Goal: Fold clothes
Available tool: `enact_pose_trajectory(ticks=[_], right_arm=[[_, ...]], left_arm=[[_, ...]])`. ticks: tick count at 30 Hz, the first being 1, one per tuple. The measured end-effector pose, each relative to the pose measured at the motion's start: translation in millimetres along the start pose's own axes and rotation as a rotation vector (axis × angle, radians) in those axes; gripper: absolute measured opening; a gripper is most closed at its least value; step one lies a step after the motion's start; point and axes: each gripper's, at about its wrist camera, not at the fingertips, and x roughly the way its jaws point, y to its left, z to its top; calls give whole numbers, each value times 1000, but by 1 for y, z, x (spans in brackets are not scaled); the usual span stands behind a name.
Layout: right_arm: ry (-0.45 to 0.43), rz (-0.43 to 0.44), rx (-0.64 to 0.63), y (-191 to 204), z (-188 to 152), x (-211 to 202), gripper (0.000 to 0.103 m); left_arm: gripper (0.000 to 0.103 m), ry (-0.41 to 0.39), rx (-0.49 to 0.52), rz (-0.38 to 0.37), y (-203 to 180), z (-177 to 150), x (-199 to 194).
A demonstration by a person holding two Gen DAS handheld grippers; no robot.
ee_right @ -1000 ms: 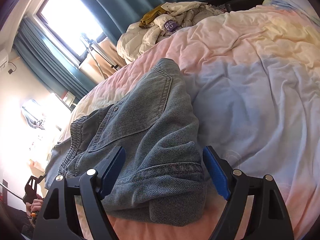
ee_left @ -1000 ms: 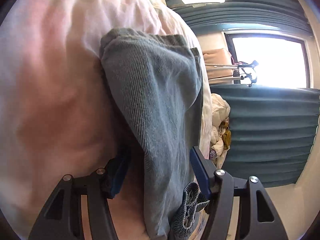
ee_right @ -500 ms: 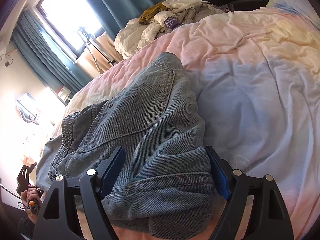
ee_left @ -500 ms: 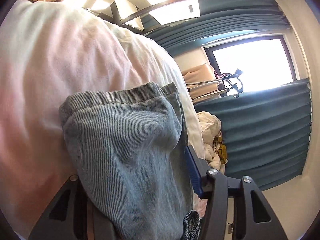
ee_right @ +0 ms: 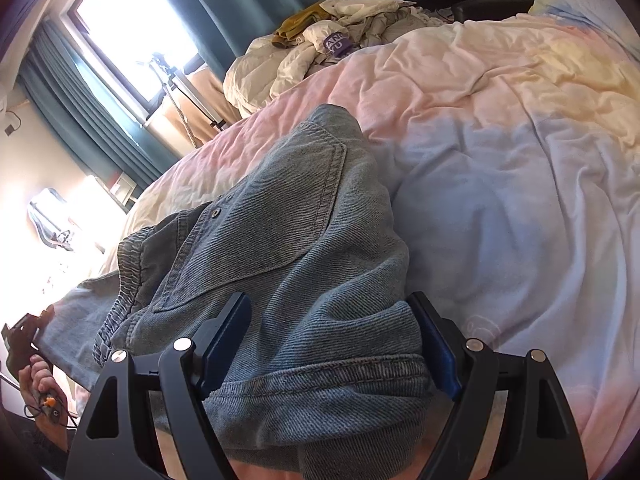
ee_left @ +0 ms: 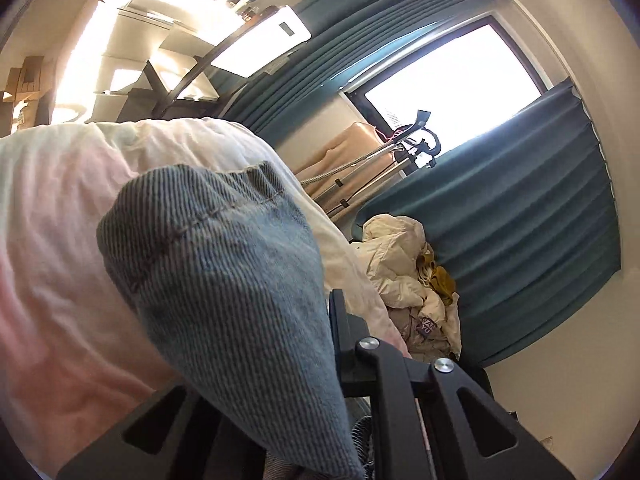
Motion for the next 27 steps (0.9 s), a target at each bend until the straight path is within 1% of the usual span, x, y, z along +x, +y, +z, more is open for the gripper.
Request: enact_pose_trajectory(ticks=[3, 5, 8, 12, 15, 17, 23, 24, 27], right_arm=[[-10, 38, 52, -4, 2, -14, 81], [-27, 46, 69, -6, 4, -25, 81], [-50, 48, 81, -9, 7, -43, 81], [-77, 52, 100, -15, 14, -61, 81], [-94, 50, 113, -21, 17, -71, 81], [-87, 52, 121, -26, 18, -73, 81], [-82, 68, 150, -37, 23, -79, 81], [-85, 63, 142, -38, 24, -80, 81], [-84, -8, 51, -30, 28, -78, 81]], left_arm=[[6, 11, 64, -40, -39, -2, -8], [6, 10, 113, -48, -65, -4, -16], [6, 6, 140, -62, -95, -8, -25], [6, 5, 184, -59, -129, -21, -34], [6, 24, 244, -72, -153, -36, -35], [6, 34, 284, -70, -170, -48, -36], [6, 56, 346, -74, -212, -87, -26], [6, 60, 354, -75, -218, -94, -23], [6, 85, 376, -87, -236, -115, -14]])
